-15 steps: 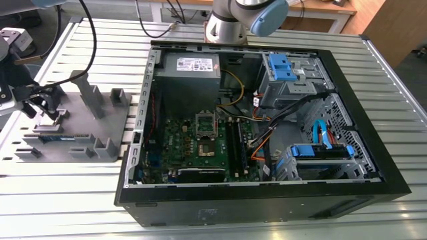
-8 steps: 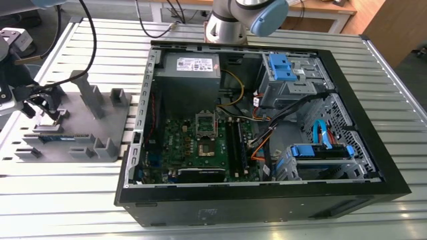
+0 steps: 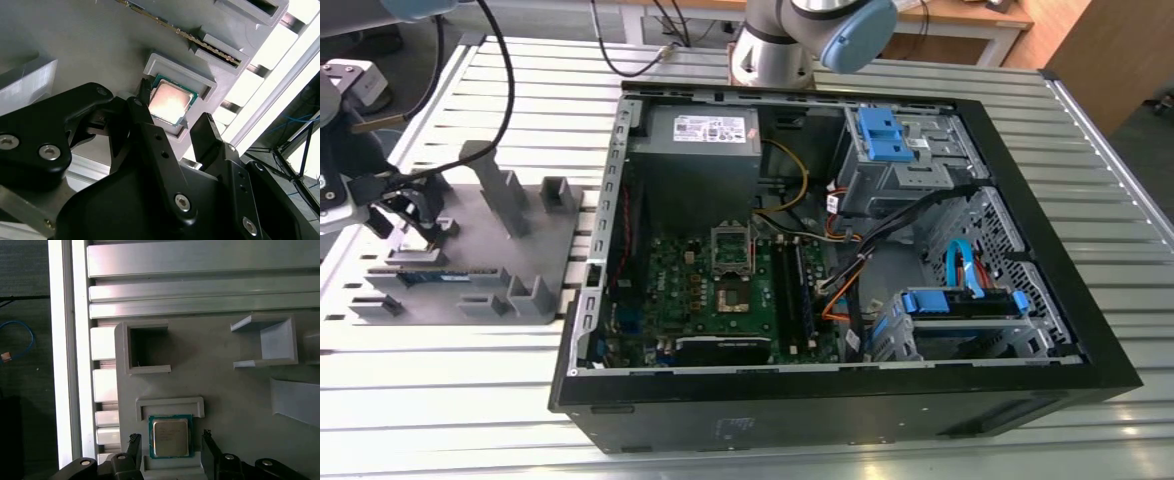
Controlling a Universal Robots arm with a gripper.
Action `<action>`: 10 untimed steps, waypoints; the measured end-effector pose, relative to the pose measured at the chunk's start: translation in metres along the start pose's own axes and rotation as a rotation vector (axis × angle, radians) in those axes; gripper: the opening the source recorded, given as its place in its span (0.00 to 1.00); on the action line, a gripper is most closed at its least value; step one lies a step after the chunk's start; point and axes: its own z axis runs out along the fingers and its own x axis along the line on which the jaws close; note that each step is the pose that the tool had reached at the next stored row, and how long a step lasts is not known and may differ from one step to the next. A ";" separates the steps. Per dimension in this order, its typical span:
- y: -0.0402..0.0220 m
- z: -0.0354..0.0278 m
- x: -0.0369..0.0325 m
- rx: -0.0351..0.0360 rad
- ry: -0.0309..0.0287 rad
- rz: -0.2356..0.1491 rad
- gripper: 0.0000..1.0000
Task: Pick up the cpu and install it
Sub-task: 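Pick up the cpu and move it towards the insertion slot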
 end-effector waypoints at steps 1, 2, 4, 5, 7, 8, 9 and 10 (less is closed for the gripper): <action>0.0000 0.0001 0.0000 -0.0001 -0.0001 0.000 0.58; 0.0000 0.0003 0.0000 -0.0001 -0.0001 0.000 0.58; 0.0000 0.0017 0.0000 -0.0002 -0.0004 0.000 0.58; -0.0001 0.0027 0.0000 -0.0001 -0.0001 0.000 0.58; -0.0001 0.0049 0.0001 -0.0001 -0.0002 0.000 0.58; -0.0001 0.0060 0.0001 -0.0001 -0.0001 0.000 0.58; -0.0002 0.0069 0.0001 0.0000 -0.0001 0.000 0.58; -0.0002 0.0073 0.0001 0.0003 0.0000 0.000 0.58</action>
